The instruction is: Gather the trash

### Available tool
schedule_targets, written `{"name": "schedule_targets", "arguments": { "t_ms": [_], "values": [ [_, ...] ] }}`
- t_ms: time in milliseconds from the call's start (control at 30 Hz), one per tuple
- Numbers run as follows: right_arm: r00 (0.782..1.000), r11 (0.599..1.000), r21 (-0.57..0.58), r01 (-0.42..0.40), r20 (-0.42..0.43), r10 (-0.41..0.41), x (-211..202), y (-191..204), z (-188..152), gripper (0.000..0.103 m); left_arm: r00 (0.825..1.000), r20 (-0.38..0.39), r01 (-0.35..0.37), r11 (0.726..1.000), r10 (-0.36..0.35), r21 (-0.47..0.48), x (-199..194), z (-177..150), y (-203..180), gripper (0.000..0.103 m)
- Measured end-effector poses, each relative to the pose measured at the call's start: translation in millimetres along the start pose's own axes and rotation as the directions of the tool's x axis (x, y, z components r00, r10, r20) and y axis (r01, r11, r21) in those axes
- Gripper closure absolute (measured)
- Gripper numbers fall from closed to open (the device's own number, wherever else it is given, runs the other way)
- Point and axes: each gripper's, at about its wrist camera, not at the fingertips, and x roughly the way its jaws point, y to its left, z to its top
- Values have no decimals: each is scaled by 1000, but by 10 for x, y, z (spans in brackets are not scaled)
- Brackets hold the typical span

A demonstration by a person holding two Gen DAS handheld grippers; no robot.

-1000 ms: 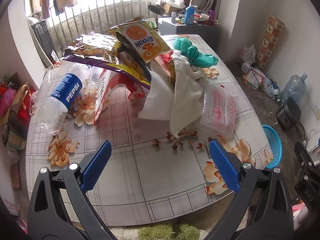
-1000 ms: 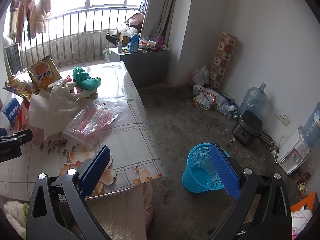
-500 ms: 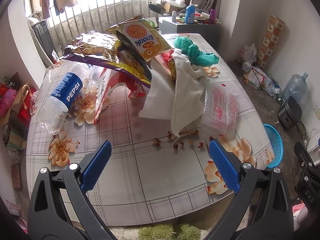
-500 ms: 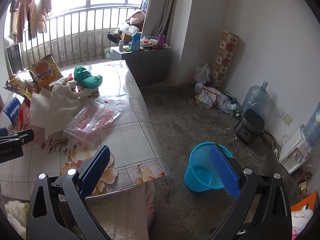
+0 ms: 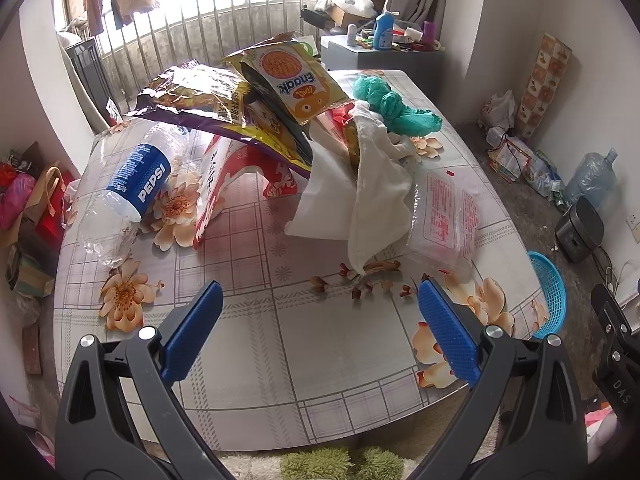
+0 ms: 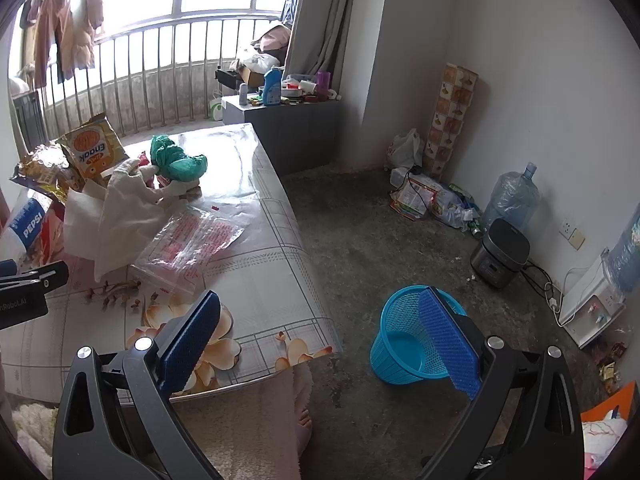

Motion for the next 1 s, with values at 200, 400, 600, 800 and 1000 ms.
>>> {"name": "schedule_targets", "arguments": {
  "t_ms": [200, 400, 600, 800, 1000],
  "values": [
    [1000, 1000, 0, -1, -1, 1, -1, 5, 4, 6, 1000, -1, 1, 1000, -1, 0, 0, -1, 0, 9],
    [1000, 1000, 3, -2, 2, 2, -9, 3, 4, 6, 1000, -4, -1, 1000, 1, 2, -8, 3, 13, 9],
    [1000, 1000, 11, -2, -9, 2, 18, 17, 2, 6, 1000, -2, -1, 1000, 1, 5, -5, 18, 12, 9],
    [1000, 1000, 11, -3, -9, 3, 27, 23, 8, 6, 1000, -6, -4, 1000, 4, -2, 17, 28, 17, 9],
    [1000, 1000, 10, -2, -9, 2, 26, 26, 11, 6, 1000, -5, -6, 1000, 6, -7, 26, 27, 28, 9]
  ]
}}
